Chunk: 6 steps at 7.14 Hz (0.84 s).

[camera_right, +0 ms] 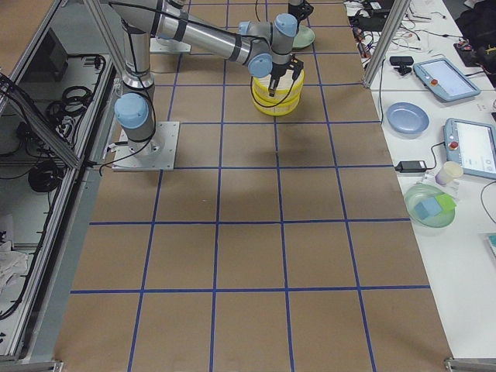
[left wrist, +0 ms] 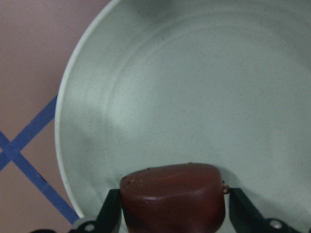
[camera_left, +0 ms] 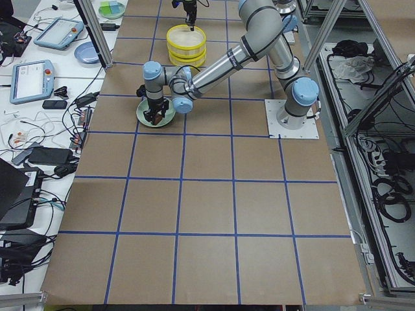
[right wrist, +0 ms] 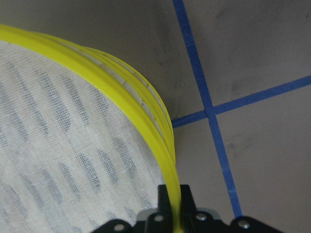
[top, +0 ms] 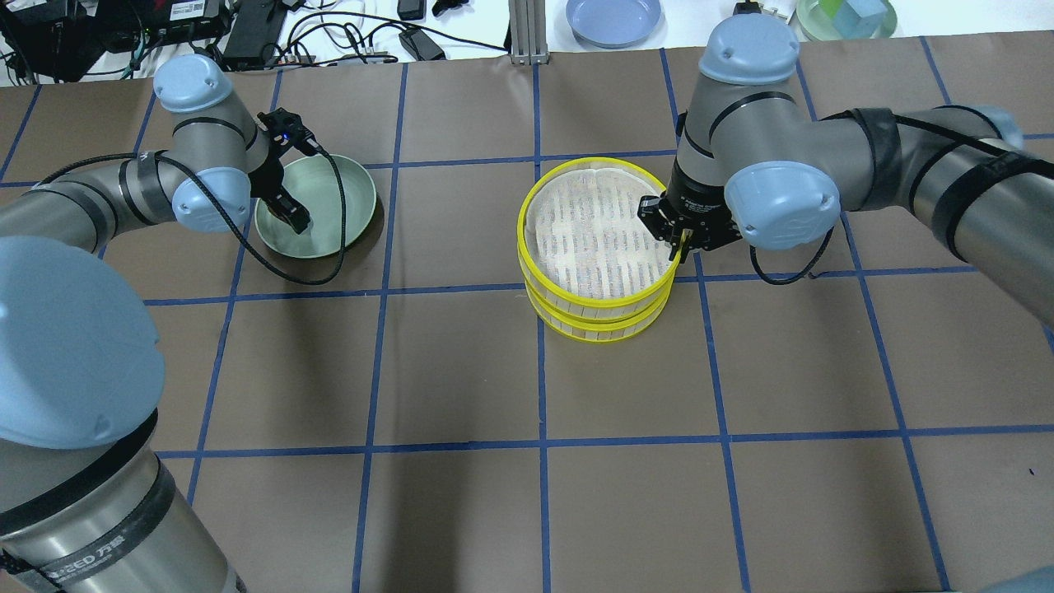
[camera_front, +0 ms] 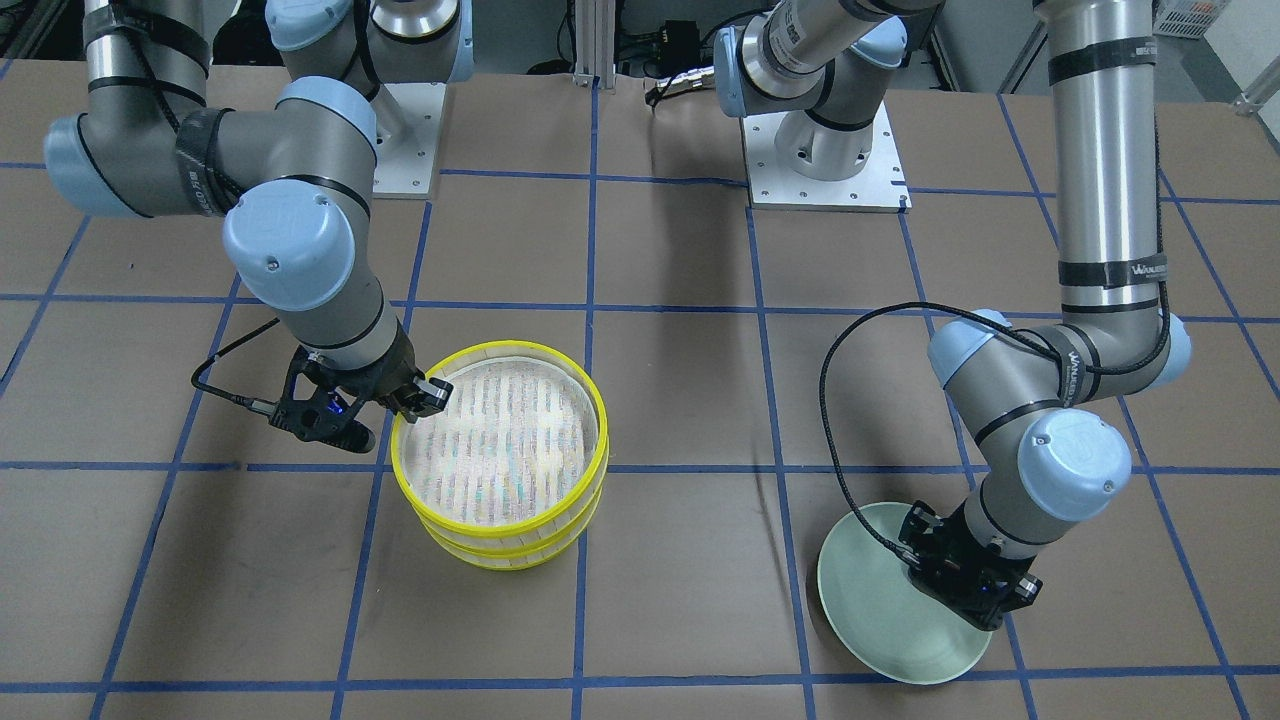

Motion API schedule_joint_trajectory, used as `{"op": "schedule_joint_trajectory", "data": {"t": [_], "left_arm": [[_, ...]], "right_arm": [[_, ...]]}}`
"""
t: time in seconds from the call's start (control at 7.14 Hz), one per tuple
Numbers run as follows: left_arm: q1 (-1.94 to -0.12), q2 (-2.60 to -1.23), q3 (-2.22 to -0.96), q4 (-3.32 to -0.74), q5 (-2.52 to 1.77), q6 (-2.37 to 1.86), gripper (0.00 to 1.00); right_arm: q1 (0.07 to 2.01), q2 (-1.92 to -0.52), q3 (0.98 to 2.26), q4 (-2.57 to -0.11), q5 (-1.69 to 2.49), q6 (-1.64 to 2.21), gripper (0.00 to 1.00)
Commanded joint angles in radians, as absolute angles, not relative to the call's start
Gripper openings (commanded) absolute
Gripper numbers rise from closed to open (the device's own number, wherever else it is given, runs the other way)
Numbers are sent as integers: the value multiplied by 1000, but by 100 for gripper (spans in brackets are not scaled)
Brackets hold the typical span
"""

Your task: Stack buns with steamer

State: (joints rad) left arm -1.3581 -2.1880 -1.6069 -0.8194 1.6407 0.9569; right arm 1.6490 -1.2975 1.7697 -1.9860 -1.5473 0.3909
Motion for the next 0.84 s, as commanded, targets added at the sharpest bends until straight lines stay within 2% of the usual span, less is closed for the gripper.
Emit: {"op": "schedule_joint_trajectory", "data": {"t": [0.0, 0.42, 0.7], "left_arm": [[-1359, -2168, -1592, -818, 1643, 954, 0], [-1371, -2105, -1588, -815, 1591, 792, 0], [-1411, -2060, -1588, -821, 1572, 646, 0]], "right_arm": [[1649, -1292, 1769, -1985, -1555, 391, 0], [1649, -1289, 1772, -1983, -1555, 393, 1], [1649, -1285, 1772, -1983, -1557, 394, 9]]}}
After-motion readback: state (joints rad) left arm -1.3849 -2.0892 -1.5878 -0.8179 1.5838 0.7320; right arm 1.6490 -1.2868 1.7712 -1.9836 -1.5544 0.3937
